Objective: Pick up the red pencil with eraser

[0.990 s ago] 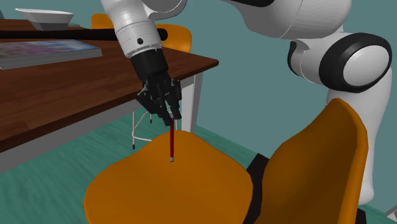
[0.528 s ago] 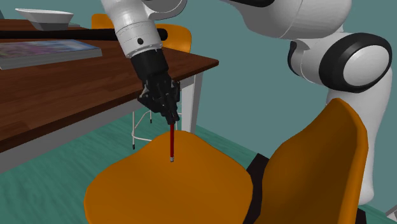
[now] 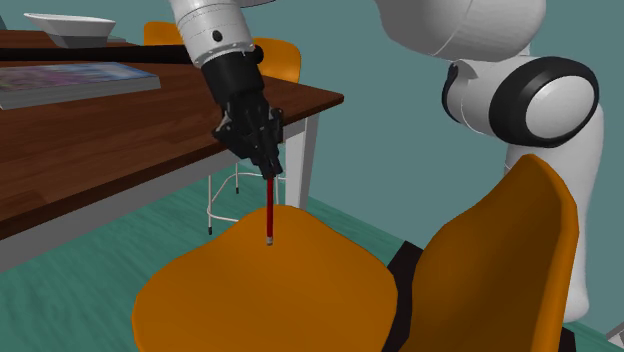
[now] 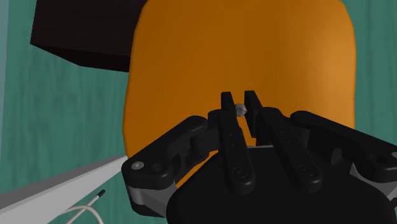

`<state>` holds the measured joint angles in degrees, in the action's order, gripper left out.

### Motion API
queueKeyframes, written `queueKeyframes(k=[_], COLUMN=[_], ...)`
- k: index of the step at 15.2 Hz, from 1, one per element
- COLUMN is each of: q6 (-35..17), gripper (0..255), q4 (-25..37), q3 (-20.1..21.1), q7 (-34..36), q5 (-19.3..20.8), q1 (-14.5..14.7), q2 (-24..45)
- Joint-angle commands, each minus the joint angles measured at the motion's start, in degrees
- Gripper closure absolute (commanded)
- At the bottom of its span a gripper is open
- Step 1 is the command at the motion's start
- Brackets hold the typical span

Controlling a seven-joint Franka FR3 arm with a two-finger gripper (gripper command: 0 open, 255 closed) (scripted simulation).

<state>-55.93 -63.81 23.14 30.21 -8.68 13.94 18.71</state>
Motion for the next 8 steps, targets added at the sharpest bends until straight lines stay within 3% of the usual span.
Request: queueKeyframes(k=[1, 8], q6=[2.1, 11.7], gripper=[255, 255], q4=[3.4, 20.3], q3=[0.1, 1.5], q7=[0.8, 4.9], q5=[0.1, 1.4], q1=[0.5, 3.0], q2=[1.3, 8.5])
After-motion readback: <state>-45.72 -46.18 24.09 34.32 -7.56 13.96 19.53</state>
